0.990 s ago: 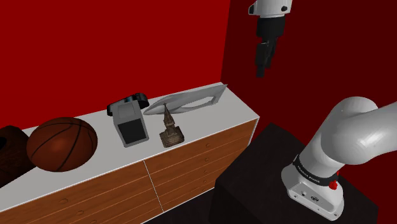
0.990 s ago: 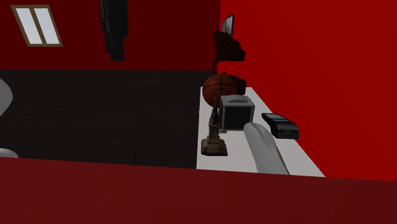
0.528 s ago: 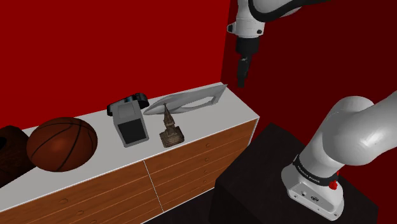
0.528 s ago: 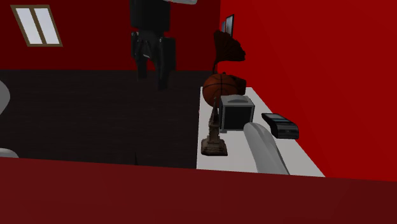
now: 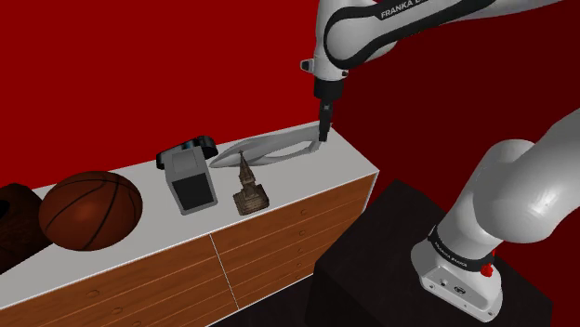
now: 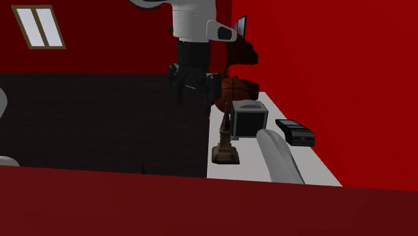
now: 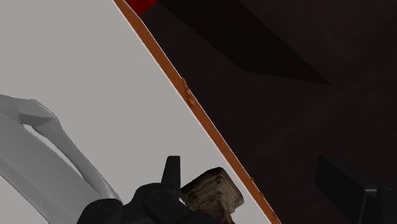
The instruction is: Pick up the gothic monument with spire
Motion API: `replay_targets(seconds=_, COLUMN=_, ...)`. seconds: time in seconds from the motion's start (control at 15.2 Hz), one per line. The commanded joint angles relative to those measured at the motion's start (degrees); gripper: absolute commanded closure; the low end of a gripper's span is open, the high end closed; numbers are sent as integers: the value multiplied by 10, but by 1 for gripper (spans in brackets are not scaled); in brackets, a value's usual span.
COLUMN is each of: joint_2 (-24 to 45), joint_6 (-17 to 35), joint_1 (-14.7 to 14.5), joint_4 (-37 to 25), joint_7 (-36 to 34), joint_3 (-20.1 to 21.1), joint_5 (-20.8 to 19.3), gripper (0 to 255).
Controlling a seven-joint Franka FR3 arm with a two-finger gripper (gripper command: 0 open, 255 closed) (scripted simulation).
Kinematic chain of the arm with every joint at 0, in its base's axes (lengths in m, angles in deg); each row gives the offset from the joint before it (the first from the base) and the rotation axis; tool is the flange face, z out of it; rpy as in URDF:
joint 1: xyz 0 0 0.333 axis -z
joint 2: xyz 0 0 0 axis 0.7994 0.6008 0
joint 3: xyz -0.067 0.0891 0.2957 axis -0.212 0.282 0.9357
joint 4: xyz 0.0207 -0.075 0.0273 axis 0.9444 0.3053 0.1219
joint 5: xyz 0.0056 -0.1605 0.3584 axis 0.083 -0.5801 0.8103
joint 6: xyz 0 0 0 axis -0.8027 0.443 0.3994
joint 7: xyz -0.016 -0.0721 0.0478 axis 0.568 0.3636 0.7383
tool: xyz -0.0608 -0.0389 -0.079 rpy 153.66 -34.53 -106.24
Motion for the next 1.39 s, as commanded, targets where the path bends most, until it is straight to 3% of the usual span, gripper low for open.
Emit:
replay_targets(seconds=0.0, joint_2=33, joint_6=40, joint_1=-9, joint_4=-3, joint_7=31, joint_3=-2, joint_5=7, gripper=0)
replay_targets(seconds=0.66, joint_2=229, joint_6=185, joint_1=-47, joint_4=-91, joint_7=185, joint_3=11, joint_5=61, gripper=0)
replay_targets(seconds=1.32, joint_2=397, joint_6=259, joint_1=-61, joint_4=-216, joint_7=308, joint_3=56, joint_5=95, gripper=0)
